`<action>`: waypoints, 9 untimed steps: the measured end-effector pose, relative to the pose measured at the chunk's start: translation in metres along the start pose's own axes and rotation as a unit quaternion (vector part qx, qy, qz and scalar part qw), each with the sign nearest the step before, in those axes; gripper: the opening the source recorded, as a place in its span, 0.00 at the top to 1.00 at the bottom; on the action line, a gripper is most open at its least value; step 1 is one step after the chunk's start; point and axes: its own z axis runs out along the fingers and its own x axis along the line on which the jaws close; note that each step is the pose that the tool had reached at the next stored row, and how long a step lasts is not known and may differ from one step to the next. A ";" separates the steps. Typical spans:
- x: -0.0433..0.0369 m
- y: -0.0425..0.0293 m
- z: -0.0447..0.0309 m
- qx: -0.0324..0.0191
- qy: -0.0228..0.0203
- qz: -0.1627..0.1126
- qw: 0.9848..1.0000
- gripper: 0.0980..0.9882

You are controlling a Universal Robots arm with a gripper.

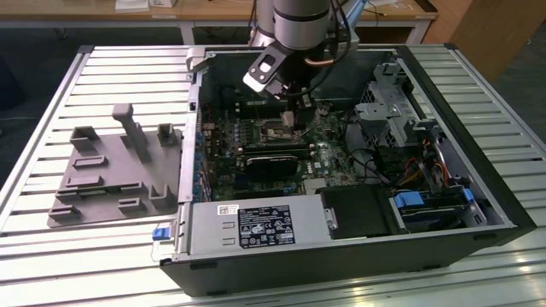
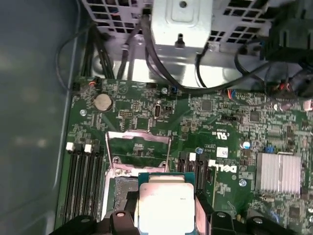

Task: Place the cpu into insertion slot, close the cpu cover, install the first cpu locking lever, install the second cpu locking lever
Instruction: 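Place the cpu into insertion slot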

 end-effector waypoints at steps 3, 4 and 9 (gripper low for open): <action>0.0021 -0.0036 0.0028 0.000 -0.001 0.006 1.000 0.51; 0.0030 -0.0050 0.0040 0.000 -0.001 0.007 1.000 0.51; 0.0073 -0.0107 0.0110 0.000 -0.001 0.009 1.000 0.51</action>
